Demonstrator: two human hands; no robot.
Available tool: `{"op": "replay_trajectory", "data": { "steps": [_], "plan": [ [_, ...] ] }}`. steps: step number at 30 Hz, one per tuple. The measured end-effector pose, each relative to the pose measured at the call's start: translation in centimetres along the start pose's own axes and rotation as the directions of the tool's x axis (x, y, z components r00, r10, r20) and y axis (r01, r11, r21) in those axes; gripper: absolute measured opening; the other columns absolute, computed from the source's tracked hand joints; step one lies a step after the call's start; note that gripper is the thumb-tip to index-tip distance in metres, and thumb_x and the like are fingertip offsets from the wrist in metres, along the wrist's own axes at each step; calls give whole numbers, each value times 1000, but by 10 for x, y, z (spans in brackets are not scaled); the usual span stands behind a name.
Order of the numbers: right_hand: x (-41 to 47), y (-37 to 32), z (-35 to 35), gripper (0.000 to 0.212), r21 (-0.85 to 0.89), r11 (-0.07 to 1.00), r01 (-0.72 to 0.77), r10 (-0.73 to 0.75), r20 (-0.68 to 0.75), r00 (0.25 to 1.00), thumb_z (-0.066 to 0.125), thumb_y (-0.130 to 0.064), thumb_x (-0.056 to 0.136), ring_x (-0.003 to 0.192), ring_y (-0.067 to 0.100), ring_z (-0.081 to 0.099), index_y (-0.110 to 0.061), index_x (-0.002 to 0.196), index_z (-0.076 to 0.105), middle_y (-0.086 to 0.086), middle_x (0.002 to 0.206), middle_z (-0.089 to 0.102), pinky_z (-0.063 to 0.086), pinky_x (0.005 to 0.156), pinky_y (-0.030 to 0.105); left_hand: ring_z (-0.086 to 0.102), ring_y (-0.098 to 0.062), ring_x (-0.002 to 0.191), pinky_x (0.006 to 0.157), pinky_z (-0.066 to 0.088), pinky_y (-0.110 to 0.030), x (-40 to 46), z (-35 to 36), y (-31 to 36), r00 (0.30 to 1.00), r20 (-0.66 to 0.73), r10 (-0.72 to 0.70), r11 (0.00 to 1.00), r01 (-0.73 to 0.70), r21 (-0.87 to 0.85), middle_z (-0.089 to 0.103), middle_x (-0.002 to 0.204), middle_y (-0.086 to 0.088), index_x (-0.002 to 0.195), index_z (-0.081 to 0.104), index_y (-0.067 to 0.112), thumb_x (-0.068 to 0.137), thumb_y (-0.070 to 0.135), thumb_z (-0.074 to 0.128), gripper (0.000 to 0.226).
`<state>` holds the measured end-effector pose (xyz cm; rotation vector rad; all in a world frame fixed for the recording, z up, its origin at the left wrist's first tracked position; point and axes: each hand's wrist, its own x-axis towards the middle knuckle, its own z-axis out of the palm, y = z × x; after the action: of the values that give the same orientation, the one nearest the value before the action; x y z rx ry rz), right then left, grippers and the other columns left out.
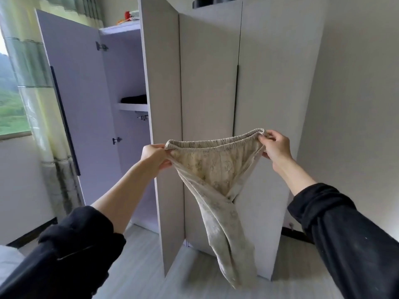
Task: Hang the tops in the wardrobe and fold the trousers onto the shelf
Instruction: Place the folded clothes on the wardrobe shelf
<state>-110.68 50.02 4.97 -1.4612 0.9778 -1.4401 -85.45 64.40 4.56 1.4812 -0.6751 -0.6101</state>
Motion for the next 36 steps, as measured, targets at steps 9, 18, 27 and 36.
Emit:
{"op": "replay_trajectory", "data": {
  "steps": [9, 18, 27, 36],
  "plan": [
    [-17, 70, -12, 12, 90, 939, -332, 309, 200, 930, 58, -3, 90, 48, 7, 62, -4, 78, 60, -2, 52, 65, 53, 55, 19, 54, -15, 60, 62, 52, -28, -3, -7, -72, 972, 76, -223, 973, 227, -39, 57, 74, -4, 84, 64, 11, 94, 11, 56, 13],
    [-20, 88, -12, 26, -250, 960, -129, 136, 14, 991, 66, -23, 85, 76, 16, 56, 3, 85, 67, 7, 79, 65, 40, 72, 25, 40, -18, 69, 61, 36, -25, -10, -17, -74, 996, 76, -57, 909, 21, 416, 47, 73, -4, 72, 67, 19, 86, 24, 68, 15],
    [-37, 28, 0, 19, -121, 986, 114, -113, 9, 994, 68, -20, 85, 78, 11, 55, -2, 88, 73, 12, 84, 72, 43, 73, 27, 63, -20, 63, 58, 58, -27, -1, -20, -46, 996, -74, -41, 990, 50, 133, 62, 87, -8, 104, 68, 9, 91, 5, 60, 16],
    [-139, -36, 44, 8, -133, 954, 269, -201, 380, 903, 70, -16, 83, 69, 9, 60, -10, 86, 74, 0, 73, 68, 46, 71, 22, 66, -9, 57, 58, 53, -17, -57, -140, -32, 986, -164, -34, 994, 50, 98, 68, 77, -2, 93, 67, 11, 82, 0, 68, 16]
  ]
}}
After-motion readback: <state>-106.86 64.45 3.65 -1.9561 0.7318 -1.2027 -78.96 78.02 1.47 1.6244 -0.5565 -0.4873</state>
